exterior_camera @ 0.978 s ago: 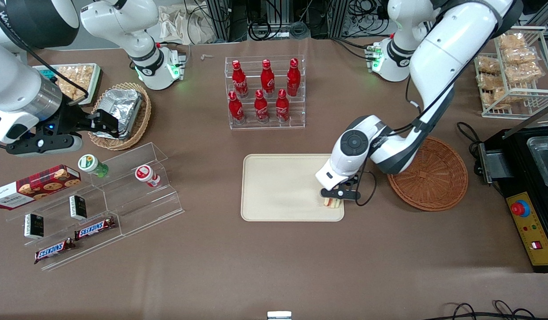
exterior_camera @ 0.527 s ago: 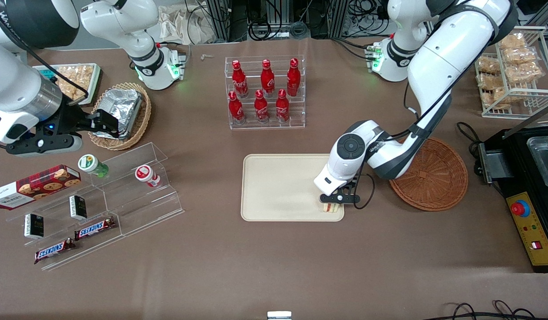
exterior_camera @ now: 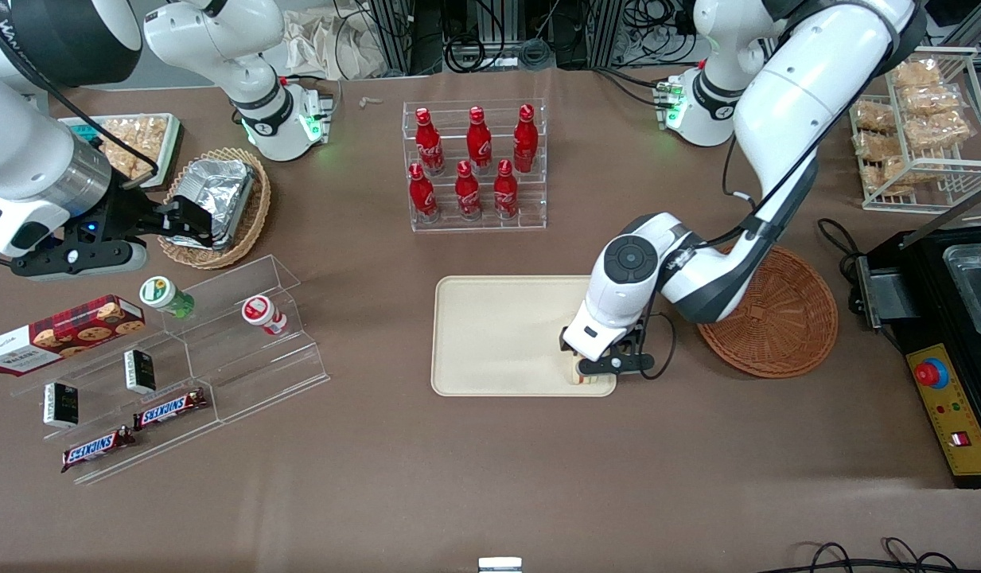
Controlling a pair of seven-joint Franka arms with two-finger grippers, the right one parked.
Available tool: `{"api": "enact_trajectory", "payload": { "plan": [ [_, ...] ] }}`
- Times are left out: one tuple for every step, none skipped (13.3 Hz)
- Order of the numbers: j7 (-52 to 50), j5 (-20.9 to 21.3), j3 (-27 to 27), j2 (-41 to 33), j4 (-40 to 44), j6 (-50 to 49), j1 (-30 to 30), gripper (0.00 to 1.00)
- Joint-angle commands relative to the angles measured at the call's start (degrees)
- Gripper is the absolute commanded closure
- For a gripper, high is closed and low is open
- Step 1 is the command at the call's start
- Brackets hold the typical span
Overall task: Place sandwich from basket to tray
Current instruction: 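Open the left gripper and raise it away from the sandwich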
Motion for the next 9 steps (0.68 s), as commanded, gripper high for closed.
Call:
{"api": "enact_trajectory", "payload": {
  "plan": [
    [-0.5, -4.9, -0.4, -6.5, 2.1, -8.8, 0.4, 0.00],
    [-0.3, -6.9, -0.4, -9.0, 1.9, -10.0, 1.7, 0.00],
    [-0.2, -8.9, -0.4, -11.4, 1.7, -10.8, 2.9, 0.00],
    [0.4, -10.8, 0.0, -13.7, 1.7, -12.2, 3.4, 0.00],
    [4.3, -13.2, 1.0, -16.0, 1.7, -14.0, 4.0, 0.00],
    [9.3, -17.1, 3.9, -18.7, 1.6, -16.2, 3.9, 0.00],
    [14.0, -21.5, 7.6, -21.6, 1.4, -17.2, 3.7, 0.00],
    [19.4, -24.9, 11.2, -24.0, 1.3, -17.6, 3.6, 0.00],
    [25.1, -27.4, 15.1, -25.8, 1.0, -18.4, 3.3, 0.00]
  ]
}}
